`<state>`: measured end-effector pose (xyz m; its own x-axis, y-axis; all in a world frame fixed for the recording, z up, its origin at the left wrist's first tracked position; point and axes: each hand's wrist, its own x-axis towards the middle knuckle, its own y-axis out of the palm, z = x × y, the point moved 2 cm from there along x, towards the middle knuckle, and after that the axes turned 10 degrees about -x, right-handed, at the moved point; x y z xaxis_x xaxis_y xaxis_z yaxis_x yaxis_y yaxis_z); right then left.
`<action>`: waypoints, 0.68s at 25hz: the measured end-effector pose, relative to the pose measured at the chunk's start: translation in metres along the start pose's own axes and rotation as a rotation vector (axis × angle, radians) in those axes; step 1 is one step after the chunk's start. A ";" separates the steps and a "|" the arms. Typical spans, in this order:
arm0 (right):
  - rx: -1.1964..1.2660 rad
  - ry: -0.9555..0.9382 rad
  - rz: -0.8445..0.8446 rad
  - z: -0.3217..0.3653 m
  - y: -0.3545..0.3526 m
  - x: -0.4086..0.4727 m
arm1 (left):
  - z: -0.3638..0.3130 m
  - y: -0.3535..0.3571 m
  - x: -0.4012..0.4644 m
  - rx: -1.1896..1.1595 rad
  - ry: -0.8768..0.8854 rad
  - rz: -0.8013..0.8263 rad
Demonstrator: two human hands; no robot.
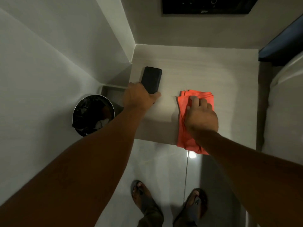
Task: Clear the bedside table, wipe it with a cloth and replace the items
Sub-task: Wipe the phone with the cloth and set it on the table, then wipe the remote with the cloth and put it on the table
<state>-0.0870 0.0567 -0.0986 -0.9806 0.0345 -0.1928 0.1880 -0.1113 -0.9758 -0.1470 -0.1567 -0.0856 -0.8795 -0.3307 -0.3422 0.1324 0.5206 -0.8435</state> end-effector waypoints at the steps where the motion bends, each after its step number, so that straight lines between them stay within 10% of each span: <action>1: 0.014 0.008 0.032 0.000 -0.002 0.000 | -0.001 0.000 -0.001 0.008 -0.006 0.009; 7: 0.347 0.078 0.116 -0.030 -0.078 -0.012 | -0.040 -0.015 -0.035 0.163 -0.028 -0.021; 12: 0.414 0.350 -0.604 -0.158 -0.188 -0.123 | -0.171 0.021 -0.202 -0.169 0.608 -0.001; 17: 0.324 0.941 -0.621 -0.306 -0.206 -0.255 | -0.297 0.090 -0.396 -0.363 1.087 0.552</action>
<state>0.1417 0.3746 0.1198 -0.4461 0.8777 0.1749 -0.4643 -0.0600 -0.8836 0.0774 0.2548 0.0965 -0.6906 0.7216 0.0497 0.6180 0.6243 -0.4778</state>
